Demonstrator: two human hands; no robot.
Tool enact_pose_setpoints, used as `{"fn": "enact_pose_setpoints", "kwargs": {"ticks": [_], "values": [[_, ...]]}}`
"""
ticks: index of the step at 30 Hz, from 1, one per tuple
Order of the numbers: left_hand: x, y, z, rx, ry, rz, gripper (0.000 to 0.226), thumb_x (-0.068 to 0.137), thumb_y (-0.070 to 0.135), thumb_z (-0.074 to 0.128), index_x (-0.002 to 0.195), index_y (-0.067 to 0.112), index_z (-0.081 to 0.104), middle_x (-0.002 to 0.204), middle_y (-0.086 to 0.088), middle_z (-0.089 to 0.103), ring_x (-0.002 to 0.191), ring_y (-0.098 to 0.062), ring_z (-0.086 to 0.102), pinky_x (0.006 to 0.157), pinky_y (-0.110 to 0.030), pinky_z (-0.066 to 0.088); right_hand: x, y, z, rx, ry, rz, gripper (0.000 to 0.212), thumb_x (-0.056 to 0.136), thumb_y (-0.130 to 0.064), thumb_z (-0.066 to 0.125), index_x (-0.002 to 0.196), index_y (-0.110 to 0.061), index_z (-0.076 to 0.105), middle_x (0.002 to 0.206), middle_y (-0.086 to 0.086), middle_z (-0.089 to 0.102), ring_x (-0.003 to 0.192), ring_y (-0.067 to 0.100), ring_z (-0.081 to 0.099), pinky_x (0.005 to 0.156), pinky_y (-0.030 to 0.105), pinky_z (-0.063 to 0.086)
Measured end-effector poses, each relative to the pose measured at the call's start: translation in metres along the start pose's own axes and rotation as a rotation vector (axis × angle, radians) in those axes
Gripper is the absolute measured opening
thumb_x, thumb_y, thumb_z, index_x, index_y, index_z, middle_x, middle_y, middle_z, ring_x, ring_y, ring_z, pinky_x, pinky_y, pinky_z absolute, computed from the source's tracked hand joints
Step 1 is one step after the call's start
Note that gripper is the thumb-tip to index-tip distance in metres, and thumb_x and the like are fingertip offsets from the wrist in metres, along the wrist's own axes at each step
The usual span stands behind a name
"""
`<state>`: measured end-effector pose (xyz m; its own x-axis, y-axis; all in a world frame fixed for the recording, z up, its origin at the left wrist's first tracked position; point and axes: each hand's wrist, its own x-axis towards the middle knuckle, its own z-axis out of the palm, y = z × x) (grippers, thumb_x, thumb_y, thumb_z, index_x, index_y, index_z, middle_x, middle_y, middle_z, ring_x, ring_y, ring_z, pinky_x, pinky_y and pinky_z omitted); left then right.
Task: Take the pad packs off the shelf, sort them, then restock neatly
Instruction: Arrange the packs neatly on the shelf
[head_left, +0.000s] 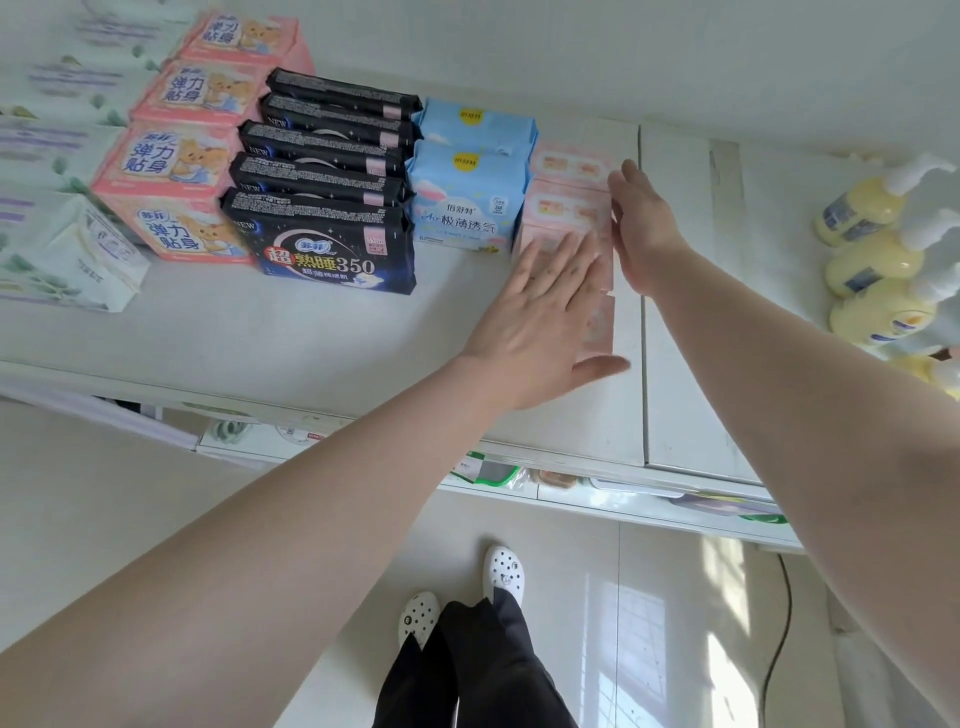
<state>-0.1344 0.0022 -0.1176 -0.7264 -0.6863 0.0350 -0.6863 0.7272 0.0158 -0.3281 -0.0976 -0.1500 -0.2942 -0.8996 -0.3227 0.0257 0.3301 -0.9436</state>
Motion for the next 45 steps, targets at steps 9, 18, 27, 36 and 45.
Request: {"fn": "enact_pose_setpoints", "kwargs": {"ticks": [9,18,27,36,45], "values": [[0.002,-0.007,0.007,0.035,-0.006,0.009,0.094,0.084,0.066,0.015,0.151,0.001,0.004,0.16,-0.017,0.0,0.149,-0.028,-0.002,0.121,-0.041,-0.001,-0.029,-0.02,0.029,-0.05,0.006,-0.042,0.03,0.101,-0.015,0.043,0.13,-0.014,0.051,0.114,0.001,0.065,0.096,0.014,0.067,0.076,0.024,0.056],[0.0,-0.016,0.013,0.018,0.009,0.013,0.097,0.087,0.069,0.032,0.151,0.001,0.007,0.159,-0.018,0.002,0.148,-0.029,0.0,0.121,-0.044,0.0,-0.024,-0.021,0.032,-0.024,-0.002,-0.006,0.025,0.101,-0.018,0.04,0.123,-0.018,0.052,0.112,0.001,0.066,0.1,0.019,0.067,0.088,0.036,0.056],[0.013,-0.084,-0.03,0.009,0.176,-0.317,0.082,0.095,0.058,0.025,0.151,0.004,0.001,0.16,-0.014,-0.004,0.149,-0.025,-0.003,0.121,-0.044,-0.002,-0.009,-0.064,0.046,-0.448,0.091,-0.408,0.05,0.099,-0.027,0.048,0.147,-0.019,0.036,0.151,-0.003,0.038,0.139,0.009,0.035,0.112,0.025,0.029],[0.052,-0.149,-0.028,0.096,-0.058,-0.432,0.107,0.085,0.066,0.047,0.15,0.001,-0.007,0.159,-0.017,-0.008,0.148,-0.028,-0.008,0.119,-0.049,-0.002,0.038,-0.102,0.123,-1.077,-0.285,-0.29,0.033,0.1,-0.043,0.044,0.107,-0.017,0.062,0.109,0.006,0.062,0.106,0.025,0.052,0.082,0.028,0.038],[0.052,-0.145,-0.027,0.045,-0.063,-0.464,0.1,0.089,0.061,0.046,0.151,0.003,-0.007,0.16,-0.015,-0.007,0.148,-0.026,-0.008,0.119,-0.049,-0.003,0.035,-0.103,0.122,-1.138,-0.329,-0.315,0.034,0.101,-0.041,0.042,0.087,-0.012,0.052,0.073,0.002,0.043,0.079,0.021,0.039,0.063,0.03,0.03]]}}
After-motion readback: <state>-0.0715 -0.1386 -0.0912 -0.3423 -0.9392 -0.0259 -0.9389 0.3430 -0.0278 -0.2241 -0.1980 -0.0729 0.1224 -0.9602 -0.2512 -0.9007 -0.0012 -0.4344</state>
